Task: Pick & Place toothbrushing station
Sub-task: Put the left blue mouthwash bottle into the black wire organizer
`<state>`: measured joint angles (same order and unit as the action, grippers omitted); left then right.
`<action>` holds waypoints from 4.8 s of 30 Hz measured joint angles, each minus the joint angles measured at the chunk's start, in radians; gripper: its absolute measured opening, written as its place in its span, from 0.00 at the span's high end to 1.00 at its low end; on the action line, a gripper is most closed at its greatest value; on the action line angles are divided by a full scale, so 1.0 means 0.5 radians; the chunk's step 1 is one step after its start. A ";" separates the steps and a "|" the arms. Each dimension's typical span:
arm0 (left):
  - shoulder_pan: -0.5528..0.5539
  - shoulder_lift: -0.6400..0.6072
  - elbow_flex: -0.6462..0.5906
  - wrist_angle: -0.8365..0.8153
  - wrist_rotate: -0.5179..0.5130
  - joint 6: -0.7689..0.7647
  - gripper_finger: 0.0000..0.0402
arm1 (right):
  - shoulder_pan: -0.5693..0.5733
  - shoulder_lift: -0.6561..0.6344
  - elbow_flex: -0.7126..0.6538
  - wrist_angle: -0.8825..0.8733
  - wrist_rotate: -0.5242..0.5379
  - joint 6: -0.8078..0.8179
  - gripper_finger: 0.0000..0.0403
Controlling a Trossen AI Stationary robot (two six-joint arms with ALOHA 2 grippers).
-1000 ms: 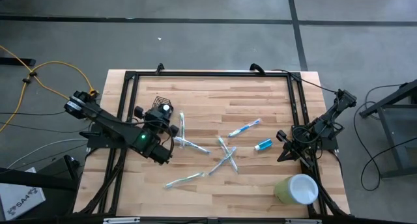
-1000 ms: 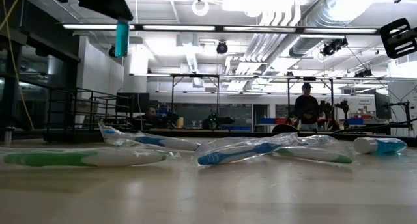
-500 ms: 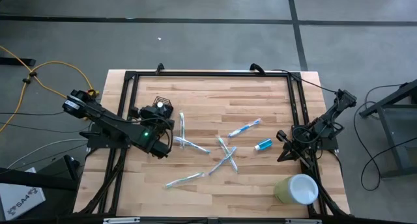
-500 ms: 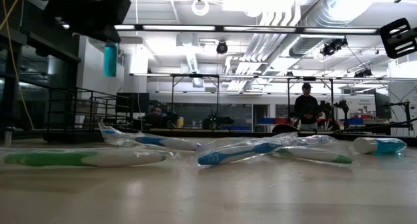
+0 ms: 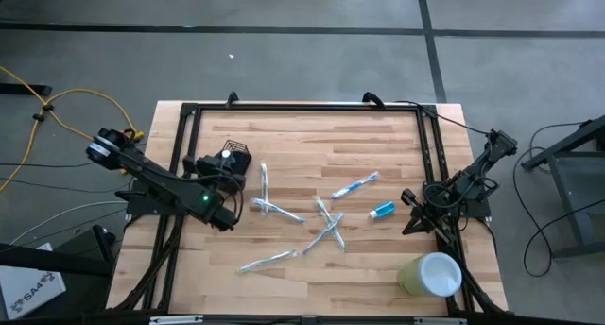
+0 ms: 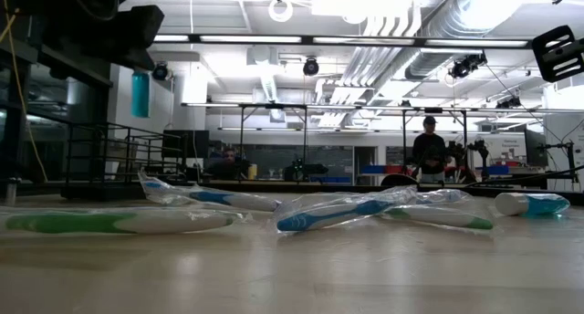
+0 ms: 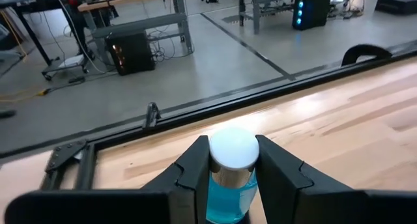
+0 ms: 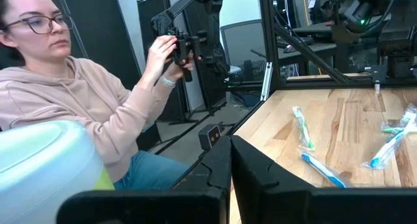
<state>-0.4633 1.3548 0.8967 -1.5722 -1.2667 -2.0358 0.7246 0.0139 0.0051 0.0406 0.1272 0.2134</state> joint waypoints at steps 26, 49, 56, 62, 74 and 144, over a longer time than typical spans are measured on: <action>-0.027 -0.071 -0.001 0.051 0.074 0.053 0.78 | 0.000 0.001 0.000 0.001 0.000 0.000 1.00; -0.088 -0.560 -0.030 0.304 0.204 1.023 0.78 | 0.000 0.001 0.000 0.001 0.001 0.000 1.00; -0.088 -0.863 -0.274 0.594 0.203 1.309 0.78 | -0.001 0.001 0.000 0.000 0.001 0.000 1.00; -0.093 -1.240 -0.469 1.000 0.235 1.856 0.78 | 0.000 0.000 0.000 0.000 0.000 0.000 1.00; -0.030 -1.894 -0.691 1.459 0.474 2.758 0.78 | 0.000 0.001 0.001 0.001 0.000 0.000 1.00; 0.228 -1.082 -0.889 1.753 0.425 1.830 0.78 | 0.000 0.001 0.000 0.001 0.000 0.000 1.00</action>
<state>-0.3492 0.8138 0.4522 -0.6956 -1.0542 -1.1208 0.7244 0.0143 0.0051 0.0410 0.1274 0.2134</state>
